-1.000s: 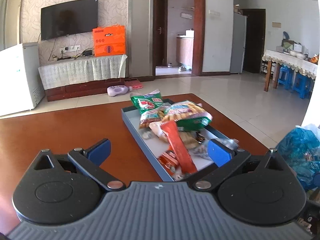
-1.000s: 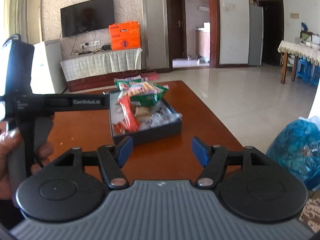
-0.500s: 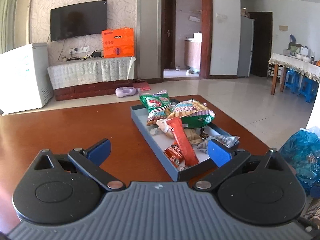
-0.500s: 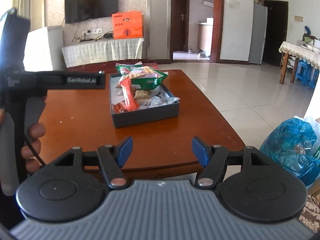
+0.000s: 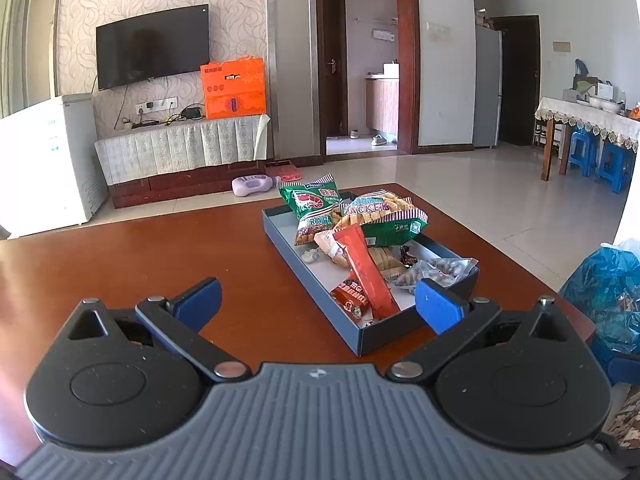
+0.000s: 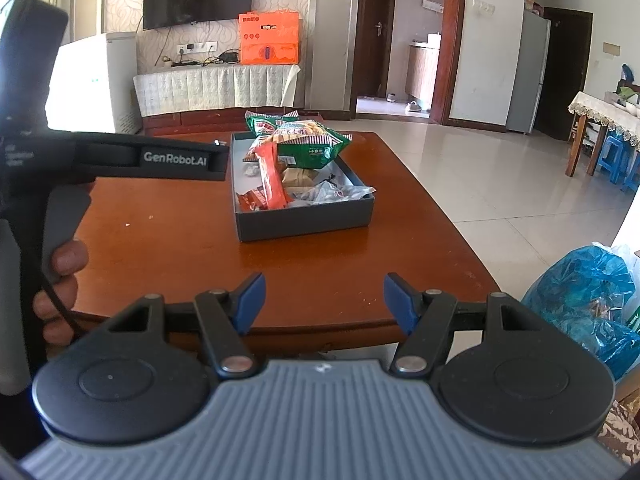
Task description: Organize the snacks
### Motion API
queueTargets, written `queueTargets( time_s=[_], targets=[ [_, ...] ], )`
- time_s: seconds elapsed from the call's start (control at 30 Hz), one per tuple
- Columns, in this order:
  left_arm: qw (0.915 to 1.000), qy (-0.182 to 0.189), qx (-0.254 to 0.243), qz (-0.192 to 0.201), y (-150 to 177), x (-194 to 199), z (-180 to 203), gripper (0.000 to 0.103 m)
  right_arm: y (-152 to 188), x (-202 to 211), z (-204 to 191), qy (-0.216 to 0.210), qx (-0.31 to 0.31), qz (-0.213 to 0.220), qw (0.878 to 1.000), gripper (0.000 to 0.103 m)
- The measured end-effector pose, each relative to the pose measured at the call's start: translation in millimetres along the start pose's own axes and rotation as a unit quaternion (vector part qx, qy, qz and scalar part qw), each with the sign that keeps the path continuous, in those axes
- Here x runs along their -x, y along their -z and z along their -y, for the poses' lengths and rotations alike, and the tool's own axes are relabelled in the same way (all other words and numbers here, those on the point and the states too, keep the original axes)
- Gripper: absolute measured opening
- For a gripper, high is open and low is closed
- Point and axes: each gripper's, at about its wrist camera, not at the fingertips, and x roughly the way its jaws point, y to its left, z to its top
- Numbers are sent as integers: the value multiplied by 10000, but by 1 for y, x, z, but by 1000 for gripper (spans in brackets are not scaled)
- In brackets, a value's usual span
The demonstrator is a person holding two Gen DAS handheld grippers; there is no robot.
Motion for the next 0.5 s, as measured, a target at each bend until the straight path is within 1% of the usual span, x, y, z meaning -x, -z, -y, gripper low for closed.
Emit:
queueTargets(
  time_s=[0.5],
  targets=[
    [10000, 80, -1, -14, 0, 3, 0, 103, 0, -1, 1, -16, 15, -33, 10000, 67]
  ],
)
